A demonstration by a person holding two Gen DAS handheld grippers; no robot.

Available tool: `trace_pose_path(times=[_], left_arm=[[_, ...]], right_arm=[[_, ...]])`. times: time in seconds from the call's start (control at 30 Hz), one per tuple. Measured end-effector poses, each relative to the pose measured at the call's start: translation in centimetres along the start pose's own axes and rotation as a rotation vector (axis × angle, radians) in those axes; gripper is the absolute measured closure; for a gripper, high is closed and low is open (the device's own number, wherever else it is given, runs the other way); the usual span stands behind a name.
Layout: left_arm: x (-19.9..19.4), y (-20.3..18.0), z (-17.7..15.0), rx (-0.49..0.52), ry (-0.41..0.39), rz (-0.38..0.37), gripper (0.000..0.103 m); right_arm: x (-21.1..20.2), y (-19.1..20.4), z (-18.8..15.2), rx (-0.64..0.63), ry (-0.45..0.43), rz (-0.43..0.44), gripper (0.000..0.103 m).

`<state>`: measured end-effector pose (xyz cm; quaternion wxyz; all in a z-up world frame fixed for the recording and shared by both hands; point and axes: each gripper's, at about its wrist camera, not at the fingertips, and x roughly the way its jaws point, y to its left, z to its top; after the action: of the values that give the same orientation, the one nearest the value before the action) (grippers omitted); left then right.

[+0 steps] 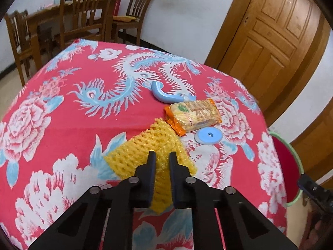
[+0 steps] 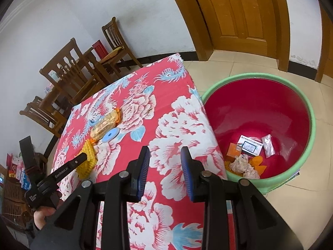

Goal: Collect trash
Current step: 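Move both tools back over the table toward the yellow foam net and biscuit pack, then grasp the yellow foam net with left tool while right tool grasps biscuit pack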

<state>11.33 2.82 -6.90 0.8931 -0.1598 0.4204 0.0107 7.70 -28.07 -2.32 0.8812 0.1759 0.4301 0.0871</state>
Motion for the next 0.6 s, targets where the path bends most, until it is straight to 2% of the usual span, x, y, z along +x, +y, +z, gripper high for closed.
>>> trace_pose_path(times=[0.37, 0.6], left_arm=[[-2.0, 1.4, 0.3, -0.006, -0.019, -0.061, 0.094], [-3.0, 2.5, 0.5, -0.015, -0.030, -0.070, 0.094]], right_arm=[[0.7, 2.6, 0.1, -0.042, 0.011, 0.013, 0.070], [1.1, 4.1, -0.4, -0.056, 0.021, 0.029, 0.070]])
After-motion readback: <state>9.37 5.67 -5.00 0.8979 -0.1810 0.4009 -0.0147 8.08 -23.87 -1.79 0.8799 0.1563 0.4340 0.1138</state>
